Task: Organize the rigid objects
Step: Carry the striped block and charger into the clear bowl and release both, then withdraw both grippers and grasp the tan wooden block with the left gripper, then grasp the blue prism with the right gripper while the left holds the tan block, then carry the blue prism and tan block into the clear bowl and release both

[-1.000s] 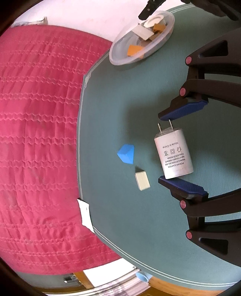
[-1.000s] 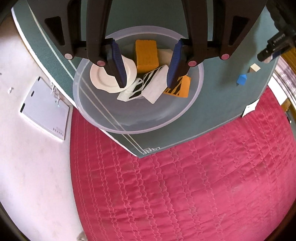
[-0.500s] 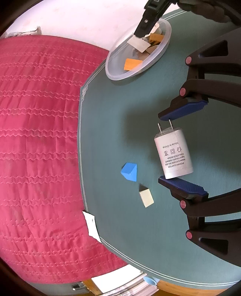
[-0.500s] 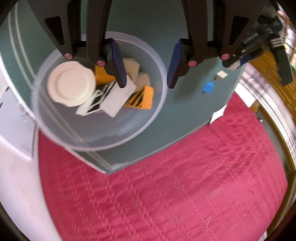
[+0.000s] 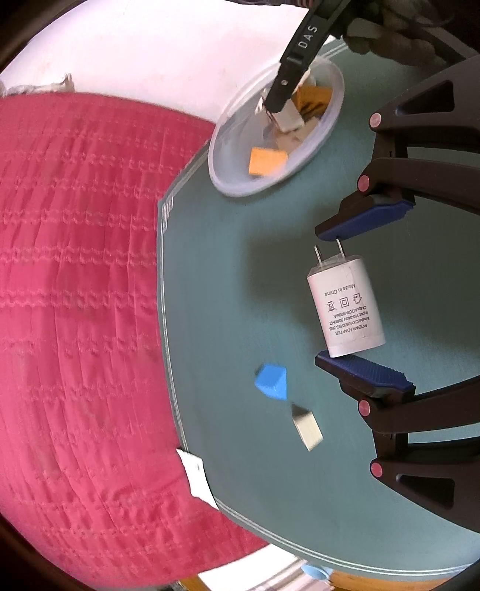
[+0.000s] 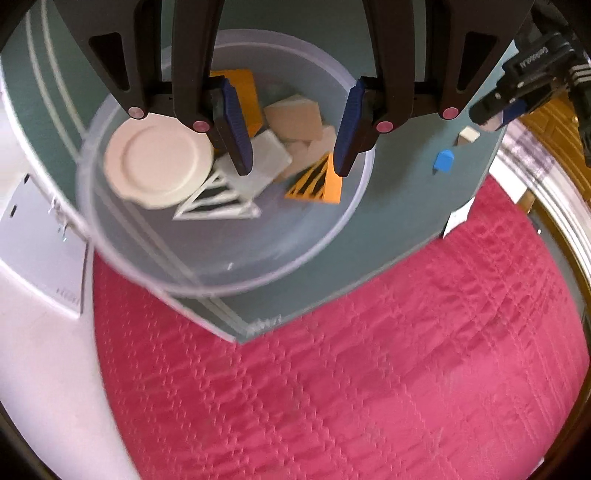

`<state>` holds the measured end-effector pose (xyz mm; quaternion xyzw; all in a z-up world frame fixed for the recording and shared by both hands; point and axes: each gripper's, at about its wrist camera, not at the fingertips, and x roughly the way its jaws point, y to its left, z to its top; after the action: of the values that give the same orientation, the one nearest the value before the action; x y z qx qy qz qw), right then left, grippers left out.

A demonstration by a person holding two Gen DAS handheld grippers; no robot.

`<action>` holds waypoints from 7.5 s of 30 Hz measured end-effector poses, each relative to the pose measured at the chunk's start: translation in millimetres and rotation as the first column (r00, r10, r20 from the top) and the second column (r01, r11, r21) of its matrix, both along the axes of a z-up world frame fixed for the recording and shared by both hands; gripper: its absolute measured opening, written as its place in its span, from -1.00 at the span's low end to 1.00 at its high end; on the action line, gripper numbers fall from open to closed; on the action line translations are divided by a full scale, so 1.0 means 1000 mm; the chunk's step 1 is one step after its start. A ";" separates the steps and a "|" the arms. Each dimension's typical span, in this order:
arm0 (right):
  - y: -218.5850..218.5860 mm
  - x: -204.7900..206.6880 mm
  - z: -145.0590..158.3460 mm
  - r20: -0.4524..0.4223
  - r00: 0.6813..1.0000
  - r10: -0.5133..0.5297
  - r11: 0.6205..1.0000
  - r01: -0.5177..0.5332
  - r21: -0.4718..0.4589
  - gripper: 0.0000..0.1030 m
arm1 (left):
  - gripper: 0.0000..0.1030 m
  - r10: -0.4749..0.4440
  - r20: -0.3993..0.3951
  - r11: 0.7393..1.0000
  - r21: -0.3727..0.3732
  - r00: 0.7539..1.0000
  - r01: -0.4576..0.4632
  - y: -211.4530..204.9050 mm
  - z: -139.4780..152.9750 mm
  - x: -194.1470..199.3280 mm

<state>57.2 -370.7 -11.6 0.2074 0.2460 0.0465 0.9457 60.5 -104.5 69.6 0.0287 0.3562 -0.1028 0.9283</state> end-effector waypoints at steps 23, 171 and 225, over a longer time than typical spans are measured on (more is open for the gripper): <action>-0.025 -0.030 0.015 0.133 0.940 -0.314 0.943 0.325 -0.070 -0.08 | 0.26 -0.329 -0.011 0.944 -0.025 0.944 0.328 -0.111 0.000 0.022; 0.301 0.141 -0.015 -0.247 0.780 0.575 0.619 -0.612 -0.492 -0.11 | -0.30 0.385 -0.094 0.914 -0.101 0.918 -0.394 0.154 -0.039 0.063; 0.231 0.057 -0.012 -0.193 0.881 0.432 0.813 -0.473 -0.340 -0.40 | -0.30 0.308 -0.062 0.943 -0.111 0.949 -0.313 0.138 -0.033 0.055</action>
<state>114.6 -139.6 -23.8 -0.0406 0.3427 0.2109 0.9146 115.0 33.2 36.3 -0.0858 0.3695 0.0231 0.9250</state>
